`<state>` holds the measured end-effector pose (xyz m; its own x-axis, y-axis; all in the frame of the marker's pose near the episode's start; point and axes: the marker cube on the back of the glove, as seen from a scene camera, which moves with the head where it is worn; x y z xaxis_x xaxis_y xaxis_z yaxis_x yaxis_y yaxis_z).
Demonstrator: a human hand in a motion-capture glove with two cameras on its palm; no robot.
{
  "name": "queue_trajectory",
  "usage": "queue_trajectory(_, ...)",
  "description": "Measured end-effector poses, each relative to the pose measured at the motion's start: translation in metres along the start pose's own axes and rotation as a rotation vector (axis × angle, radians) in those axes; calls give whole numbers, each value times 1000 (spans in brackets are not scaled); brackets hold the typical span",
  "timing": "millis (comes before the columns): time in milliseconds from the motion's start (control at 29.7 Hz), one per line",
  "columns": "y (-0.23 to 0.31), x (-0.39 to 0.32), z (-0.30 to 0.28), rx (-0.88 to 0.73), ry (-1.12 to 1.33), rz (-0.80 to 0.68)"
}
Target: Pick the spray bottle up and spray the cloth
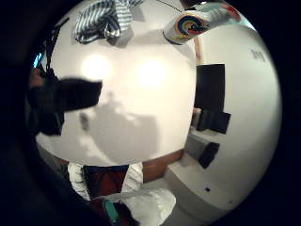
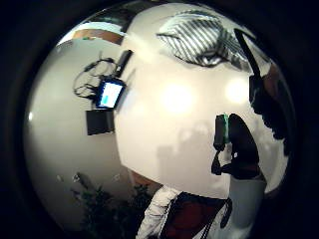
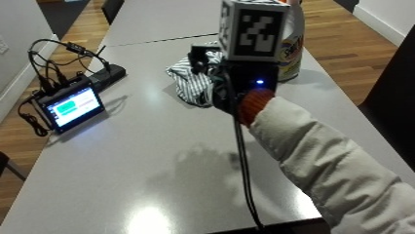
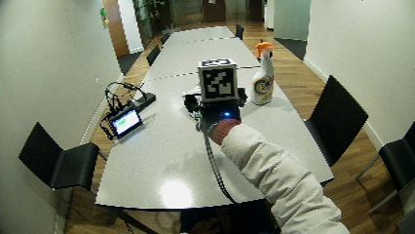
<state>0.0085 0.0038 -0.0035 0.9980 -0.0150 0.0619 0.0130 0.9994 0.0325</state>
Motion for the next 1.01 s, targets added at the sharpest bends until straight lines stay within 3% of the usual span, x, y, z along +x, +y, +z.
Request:
queue_trajectory(101,7,18,-6,53,-156,-15)
queue_trajectory(269,18,89,-14,237,-817,-105)
queue_trajectory(438,6,160,4,402,-1118,-82)
queue_trajectory(673,-25,230,26,524,-1126,73)
queue_trajectory(1010,-34,280,20,607,-1082,165)
